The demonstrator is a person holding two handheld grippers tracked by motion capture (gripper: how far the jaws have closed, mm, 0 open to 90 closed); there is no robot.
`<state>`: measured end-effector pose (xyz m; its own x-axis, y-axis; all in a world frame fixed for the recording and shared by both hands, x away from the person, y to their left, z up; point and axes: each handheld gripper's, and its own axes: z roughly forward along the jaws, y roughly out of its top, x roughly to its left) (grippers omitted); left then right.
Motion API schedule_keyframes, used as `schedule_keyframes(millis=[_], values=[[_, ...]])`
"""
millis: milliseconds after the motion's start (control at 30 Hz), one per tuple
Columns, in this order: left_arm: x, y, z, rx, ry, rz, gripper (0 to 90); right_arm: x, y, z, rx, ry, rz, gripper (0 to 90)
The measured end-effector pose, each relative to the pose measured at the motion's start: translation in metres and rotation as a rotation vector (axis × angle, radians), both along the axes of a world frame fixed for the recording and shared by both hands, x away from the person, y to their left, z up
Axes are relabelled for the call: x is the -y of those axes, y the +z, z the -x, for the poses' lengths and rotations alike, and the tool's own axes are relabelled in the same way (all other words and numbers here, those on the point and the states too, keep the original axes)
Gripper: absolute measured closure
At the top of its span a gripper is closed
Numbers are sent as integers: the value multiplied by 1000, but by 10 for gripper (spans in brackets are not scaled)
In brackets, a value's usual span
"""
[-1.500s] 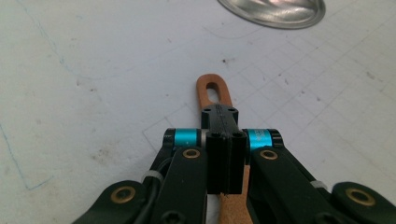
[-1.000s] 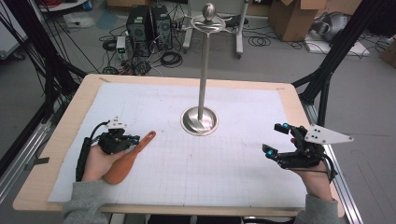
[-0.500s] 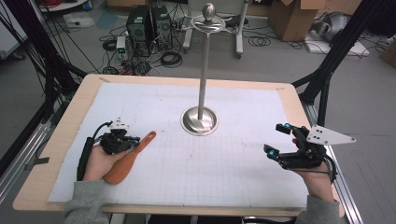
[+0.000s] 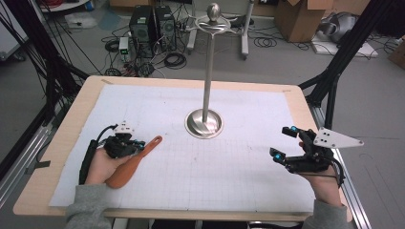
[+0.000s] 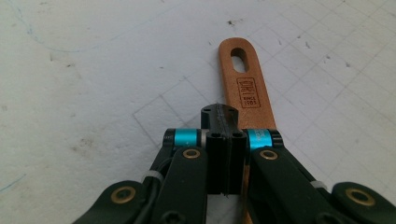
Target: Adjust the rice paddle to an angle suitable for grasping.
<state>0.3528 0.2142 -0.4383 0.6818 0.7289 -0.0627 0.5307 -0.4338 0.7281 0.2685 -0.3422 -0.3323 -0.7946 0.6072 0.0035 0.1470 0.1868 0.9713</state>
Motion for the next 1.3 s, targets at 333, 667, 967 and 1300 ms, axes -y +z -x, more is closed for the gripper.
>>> schedule_keyframes(millis=[333, 667, 967, 1300], values=[[6, 1, 1, 6, -43, -22, 896, 0, -1, 0, -5, 3, 3, 128], [14, 3, 3, 6, -99, -47, 896, -1, -2, -1, -10, 8, 9, 127], [12, 10, 4, 8, -103, -43, 895, -1, -2, -1, -10, 8, 12, 127], [13, 26, 10, 39, -99, -7, 658, -2, -4, -2, -25, 14, 11, 127]])
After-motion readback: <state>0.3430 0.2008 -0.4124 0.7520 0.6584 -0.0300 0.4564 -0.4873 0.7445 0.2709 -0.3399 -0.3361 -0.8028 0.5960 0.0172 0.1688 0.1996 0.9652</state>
